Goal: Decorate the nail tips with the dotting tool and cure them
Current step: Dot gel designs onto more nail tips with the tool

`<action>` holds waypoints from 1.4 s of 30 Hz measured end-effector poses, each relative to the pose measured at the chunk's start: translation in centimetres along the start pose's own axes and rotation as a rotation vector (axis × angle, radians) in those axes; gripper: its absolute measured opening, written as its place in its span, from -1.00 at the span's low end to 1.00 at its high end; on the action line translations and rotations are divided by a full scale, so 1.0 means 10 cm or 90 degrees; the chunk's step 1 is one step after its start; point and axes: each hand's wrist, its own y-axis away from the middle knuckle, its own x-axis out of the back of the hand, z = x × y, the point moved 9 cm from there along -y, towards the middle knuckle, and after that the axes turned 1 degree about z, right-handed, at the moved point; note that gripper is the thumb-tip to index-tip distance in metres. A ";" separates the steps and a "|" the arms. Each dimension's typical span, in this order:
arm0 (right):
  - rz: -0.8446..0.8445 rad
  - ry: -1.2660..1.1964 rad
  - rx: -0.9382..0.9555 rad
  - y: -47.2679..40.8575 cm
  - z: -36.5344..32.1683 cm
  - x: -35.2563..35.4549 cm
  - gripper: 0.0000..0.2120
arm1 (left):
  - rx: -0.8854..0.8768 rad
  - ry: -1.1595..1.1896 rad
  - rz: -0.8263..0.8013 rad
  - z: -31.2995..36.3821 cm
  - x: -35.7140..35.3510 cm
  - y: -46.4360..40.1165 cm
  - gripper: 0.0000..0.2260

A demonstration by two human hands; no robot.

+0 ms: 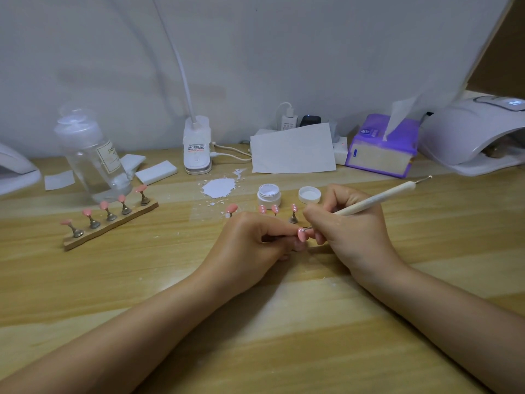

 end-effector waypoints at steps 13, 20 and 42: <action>0.000 0.003 0.002 0.00 0.00 0.00 -0.67 | 0.019 -0.008 0.011 -0.02 0.01 0.00 -0.88; 0.000 0.026 0.014 0.00 -0.01 0.01 -0.67 | 0.011 -0.006 0.010 0.02 0.01 0.00 -0.79; -0.011 0.001 0.002 0.01 -0.02 -0.03 -0.65 | 0.019 0.021 -0.001 -0.01 -0.01 0.00 -0.75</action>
